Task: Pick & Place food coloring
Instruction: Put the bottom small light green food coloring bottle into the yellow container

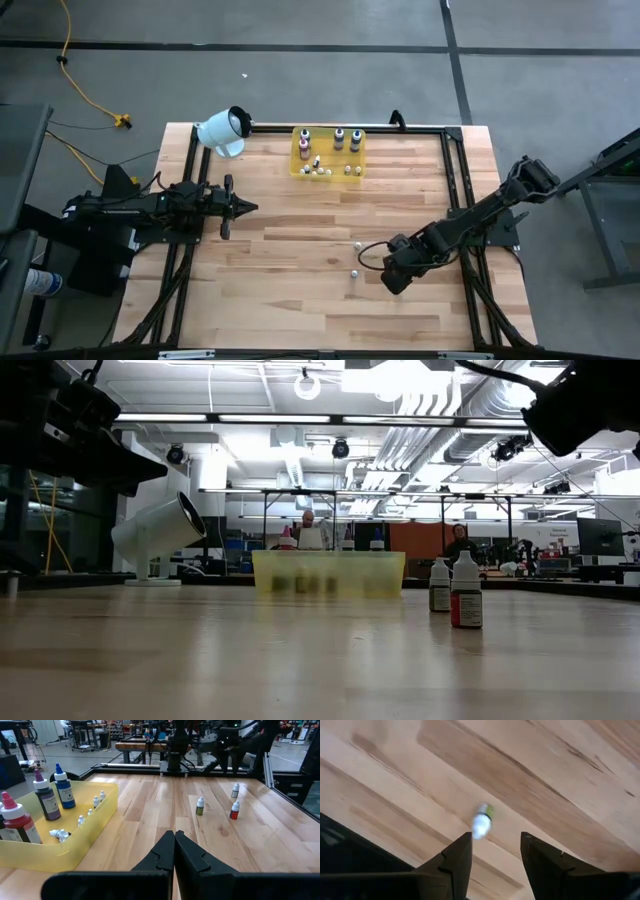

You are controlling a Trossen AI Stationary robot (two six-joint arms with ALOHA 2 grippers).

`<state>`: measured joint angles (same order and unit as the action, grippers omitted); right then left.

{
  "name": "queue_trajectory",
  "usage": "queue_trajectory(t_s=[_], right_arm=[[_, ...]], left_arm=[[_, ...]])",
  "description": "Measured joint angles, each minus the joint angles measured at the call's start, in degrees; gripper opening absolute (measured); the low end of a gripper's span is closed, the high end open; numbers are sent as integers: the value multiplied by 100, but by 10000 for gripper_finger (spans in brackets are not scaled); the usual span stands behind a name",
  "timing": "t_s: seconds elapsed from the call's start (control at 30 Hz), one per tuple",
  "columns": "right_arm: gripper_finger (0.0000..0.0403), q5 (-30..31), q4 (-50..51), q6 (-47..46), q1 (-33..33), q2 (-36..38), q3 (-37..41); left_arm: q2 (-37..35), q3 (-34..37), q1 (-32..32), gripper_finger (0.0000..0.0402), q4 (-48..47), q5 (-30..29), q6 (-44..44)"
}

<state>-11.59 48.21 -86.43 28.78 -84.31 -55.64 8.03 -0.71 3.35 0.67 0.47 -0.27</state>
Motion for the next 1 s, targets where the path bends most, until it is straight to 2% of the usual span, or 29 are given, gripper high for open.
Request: queue_trajectory(t_s=[0.13,0.43,0.77,1.0], right_arm=[[157,270,-175,-451,195,-81,0],[149,314,-522,-997,668,-458,0],[149,732,-565,-1085,734,-540,0],[149,622,-672,-934,736,-719,0]], left_arm=[[-1,0,0,0,0,0,-1],[-2,0,-1,0,0,0,0],[-1,0,0,0,0,-1,-1],[0,0,0,0,0,0,0]])
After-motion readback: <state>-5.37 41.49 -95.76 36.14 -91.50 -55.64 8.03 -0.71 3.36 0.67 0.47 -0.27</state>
